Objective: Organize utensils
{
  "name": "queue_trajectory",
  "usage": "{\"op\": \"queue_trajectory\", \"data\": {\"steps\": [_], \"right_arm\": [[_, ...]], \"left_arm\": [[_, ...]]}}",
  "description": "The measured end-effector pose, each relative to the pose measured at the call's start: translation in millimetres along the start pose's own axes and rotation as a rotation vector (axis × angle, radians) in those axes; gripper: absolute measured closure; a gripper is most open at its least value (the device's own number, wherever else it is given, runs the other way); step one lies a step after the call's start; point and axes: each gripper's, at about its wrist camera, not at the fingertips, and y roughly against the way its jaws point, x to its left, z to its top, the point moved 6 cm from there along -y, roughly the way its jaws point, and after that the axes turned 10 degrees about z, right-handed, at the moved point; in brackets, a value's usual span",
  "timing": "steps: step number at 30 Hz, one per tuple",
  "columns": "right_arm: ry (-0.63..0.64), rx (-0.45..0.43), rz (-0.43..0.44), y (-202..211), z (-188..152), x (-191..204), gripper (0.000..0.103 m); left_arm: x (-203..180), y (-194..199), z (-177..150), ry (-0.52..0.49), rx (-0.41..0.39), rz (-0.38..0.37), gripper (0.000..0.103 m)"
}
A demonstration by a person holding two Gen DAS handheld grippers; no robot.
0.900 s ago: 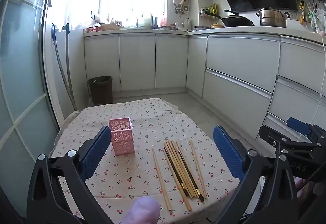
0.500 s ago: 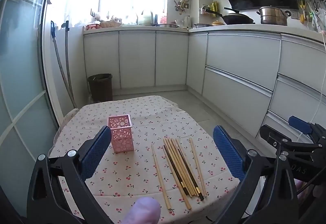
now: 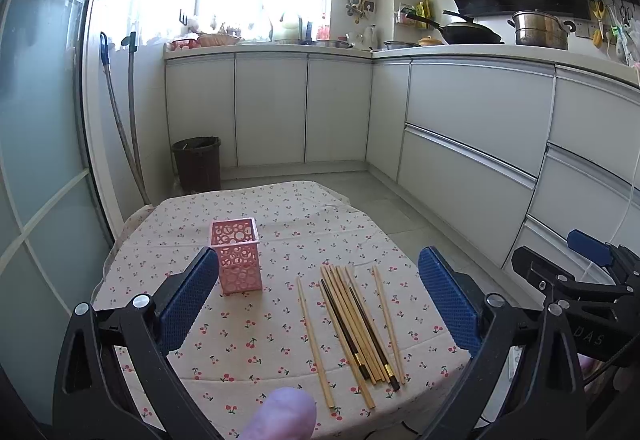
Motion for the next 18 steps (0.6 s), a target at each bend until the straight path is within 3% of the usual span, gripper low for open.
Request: {"op": "queue_trajectory", "data": {"steps": [18], "right_arm": [[-0.004,0.011,0.002,-2.1,-2.2,0.3,0.007]], "left_arm": [[-0.2,-3.0,-1.8,0.006,0.021,0.002,0.007]]}}
